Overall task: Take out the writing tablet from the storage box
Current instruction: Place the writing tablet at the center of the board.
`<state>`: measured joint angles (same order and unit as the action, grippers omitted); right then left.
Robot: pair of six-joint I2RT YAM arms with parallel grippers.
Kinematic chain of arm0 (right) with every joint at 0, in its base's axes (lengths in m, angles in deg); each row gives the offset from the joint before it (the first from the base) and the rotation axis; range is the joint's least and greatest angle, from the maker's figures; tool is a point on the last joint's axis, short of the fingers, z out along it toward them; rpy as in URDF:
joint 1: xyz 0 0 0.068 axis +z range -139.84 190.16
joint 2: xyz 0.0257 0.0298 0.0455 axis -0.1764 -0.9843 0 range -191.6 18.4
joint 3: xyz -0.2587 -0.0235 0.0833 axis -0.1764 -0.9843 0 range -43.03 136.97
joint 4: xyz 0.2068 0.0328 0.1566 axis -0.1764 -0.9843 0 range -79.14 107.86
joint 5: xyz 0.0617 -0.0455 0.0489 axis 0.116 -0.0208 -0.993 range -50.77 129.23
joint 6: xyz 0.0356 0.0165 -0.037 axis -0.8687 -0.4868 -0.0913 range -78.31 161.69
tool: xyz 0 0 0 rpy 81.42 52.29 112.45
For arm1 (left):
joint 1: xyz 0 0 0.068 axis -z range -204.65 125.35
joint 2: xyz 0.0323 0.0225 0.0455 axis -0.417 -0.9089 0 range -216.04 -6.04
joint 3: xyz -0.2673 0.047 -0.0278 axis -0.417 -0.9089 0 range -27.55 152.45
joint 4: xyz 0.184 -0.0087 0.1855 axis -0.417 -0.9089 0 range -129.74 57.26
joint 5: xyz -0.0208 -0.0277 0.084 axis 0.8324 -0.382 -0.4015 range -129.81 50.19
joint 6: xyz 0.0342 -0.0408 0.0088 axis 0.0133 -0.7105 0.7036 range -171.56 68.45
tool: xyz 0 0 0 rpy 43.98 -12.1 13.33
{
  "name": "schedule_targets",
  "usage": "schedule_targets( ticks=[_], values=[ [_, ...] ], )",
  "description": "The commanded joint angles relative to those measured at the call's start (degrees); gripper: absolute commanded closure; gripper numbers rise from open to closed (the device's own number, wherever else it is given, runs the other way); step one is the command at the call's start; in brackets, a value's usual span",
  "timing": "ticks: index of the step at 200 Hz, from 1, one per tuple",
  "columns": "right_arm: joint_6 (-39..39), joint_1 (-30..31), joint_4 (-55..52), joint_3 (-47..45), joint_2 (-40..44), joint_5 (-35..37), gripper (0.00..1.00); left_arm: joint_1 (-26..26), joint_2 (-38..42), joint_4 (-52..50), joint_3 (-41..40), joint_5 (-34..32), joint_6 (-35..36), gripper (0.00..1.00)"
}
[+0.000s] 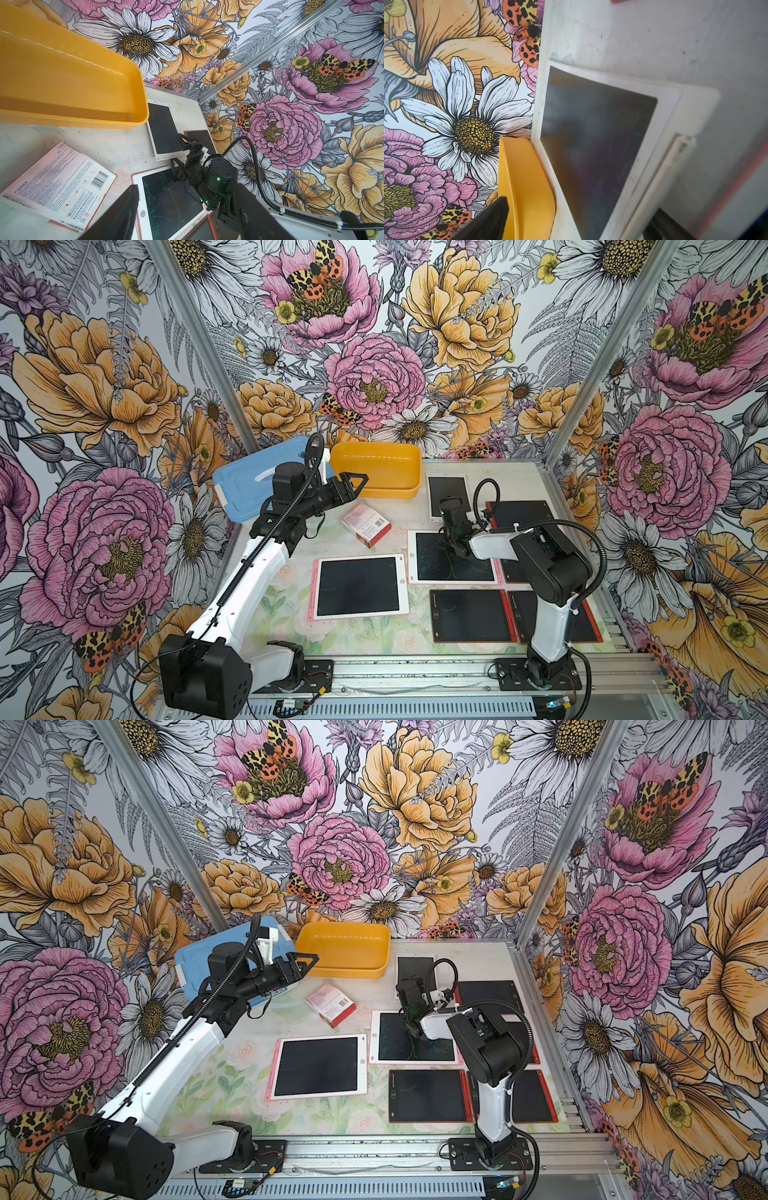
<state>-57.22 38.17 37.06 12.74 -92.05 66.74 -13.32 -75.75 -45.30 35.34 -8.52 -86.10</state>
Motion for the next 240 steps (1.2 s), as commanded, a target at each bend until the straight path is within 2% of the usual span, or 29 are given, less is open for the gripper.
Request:
schedule_targets(
  ticks=[1,179,199,240],
  values=[
    [-0.22,-0.58,-3.05,2.27,1.22,-1.36,0.01,-0.43,1.24,1.89,-1.0,1.15,-0.38,0.26],
    [0.74,-0.08,-11.84,4.02,5.91,-1.72,0.01,-0.6,1.37,2.19,-1.19,1.56,-0.57,0.26],
    [6.23,0.03,-12.29,4.59,8.95,1.47,0.01,-0.72,1.5,1.87,-1.15,1.07,-0.3,0.26],
    [23.62,-0.37,-16.72,5.92,17.71,11.81,0.01,-1.04,1.11,0.31,-0.4,-0.75,1.15,0.26]
  ],
)
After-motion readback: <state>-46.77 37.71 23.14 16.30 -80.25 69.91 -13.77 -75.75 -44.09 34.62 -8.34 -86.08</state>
